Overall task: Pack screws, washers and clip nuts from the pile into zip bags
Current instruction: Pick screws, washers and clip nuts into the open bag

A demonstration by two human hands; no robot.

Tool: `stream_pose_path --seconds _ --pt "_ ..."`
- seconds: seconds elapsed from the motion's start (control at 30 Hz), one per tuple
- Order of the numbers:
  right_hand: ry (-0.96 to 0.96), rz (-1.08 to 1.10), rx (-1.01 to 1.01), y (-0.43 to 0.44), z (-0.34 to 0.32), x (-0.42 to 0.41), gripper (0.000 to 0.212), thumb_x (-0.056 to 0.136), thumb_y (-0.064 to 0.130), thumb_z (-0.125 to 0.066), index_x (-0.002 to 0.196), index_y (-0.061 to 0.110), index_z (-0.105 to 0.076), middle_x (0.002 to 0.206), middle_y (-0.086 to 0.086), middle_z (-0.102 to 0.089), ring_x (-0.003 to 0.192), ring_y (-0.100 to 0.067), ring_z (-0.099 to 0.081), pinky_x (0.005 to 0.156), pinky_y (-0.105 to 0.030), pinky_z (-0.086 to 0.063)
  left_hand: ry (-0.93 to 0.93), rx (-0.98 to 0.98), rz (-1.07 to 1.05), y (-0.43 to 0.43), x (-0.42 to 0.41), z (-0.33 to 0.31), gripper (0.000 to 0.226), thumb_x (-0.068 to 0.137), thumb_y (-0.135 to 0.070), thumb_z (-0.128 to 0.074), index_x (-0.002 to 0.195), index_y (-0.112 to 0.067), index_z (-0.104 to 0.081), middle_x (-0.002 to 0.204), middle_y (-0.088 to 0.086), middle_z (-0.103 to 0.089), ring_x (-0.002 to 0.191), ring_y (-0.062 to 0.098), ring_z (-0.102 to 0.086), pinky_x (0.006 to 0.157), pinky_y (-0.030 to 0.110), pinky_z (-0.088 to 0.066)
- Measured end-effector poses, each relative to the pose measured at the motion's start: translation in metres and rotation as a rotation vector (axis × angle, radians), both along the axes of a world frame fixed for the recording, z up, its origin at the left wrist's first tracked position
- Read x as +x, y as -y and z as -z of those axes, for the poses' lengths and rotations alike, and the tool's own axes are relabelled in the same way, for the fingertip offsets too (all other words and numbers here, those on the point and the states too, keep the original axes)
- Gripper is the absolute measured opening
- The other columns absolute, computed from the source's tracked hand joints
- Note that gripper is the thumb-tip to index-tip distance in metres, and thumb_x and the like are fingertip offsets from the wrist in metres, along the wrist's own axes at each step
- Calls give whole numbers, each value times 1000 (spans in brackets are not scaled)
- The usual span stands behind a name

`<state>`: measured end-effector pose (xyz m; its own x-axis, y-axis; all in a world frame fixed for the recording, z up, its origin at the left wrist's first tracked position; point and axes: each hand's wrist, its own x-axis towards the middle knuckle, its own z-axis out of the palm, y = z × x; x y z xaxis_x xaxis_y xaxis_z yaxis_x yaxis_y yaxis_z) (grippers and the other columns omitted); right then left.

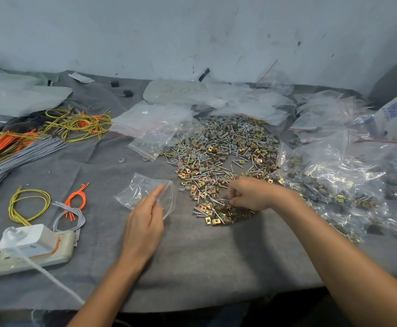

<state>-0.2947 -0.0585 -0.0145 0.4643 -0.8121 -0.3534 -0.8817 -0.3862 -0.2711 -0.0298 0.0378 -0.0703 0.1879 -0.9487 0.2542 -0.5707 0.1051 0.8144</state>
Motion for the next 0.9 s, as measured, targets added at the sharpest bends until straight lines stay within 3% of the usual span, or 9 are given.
stream_pose_path --seconds 0.2,0.33,0.4,0.5,0.57,0.73,0.83,0.9 --pt "76 100 -112 -7 -16 -2 12 101 20 -52 91 26 -53 97 6 -56 87 -10 -54 77 -29 -47 -6 7 7 -2 0 -2 53 92 -28 -36 142 -29 -56 136 -10 -63 120 11 -57 99 29 -44" --pt "297 92 -157 -32 -28 40 9 98 25 -55 91 25 -60 84 11 -66 76 -5 -60 66 -28 -48 -2 7 13 -2 0 -1 46 98 -18 -43 142 -28 -56 136 -10 -62 120 13 -59 104 34 -45" --pt "319 31 -187 -45 -24 71 8 94 25 -57 89 22 -64 82 7 -69 76 -11 -62 67 -31 -47 3 0 10 -1 0 0 47 96 -19 -42 141 -26 -57 137 -11 -61 122 9 -57 105 28 -41" --pt "258 16 -285 -52 -11 109 15 89 28 -56 93 19 -67 94 -5 -73 91 -31 -65 76 -36 -50 11 -13 6 -2 -1 -2 47 96 -18 -42 140 -23 -58 138 -15 -56 126 0 -50 103 9 -33" --pt "217 38 -371 -51 0 126 21 90 31 -55 99 18 -69 100 -8 -72 97 -35 -66 73 -37 -46 25 -17 2 -1 -1 -2 45 97 -14 -44 139 -21 -58 137 -13 -56 124 -5 -47 99 -1 -28" --pt "180 38 -578 -53 22 143 22 98 31 -54 109 15 -65 103 -5 -71 97 -32 -69 66 -33 -35 -2 34 6 -2 0 -4 55 90 -26 -36 141 -24 -57 132 0 -66 120 16 -58 100 25 -41" --pt "238 16 -534 -54 24 138 25 100 35 -53 109 18 -67 105 -5 -71 99 -32 -66 71 -36 -46 -2 36 3 -1 0 -3 53 91 -24 -39 141 -22 -57 136 -1 -63 125 15 -56 102 25 -40" --pt "320 13 -465 -53 18 128 22 99 36 -54 105 23 -70 102 -3 -71 98 -29 -65 75 -37 -49 10 24 0 -1 0 -2 50 94 -20 -42 141 -22 -58 140 -5 -60 127 12 -54 101 18 -37"
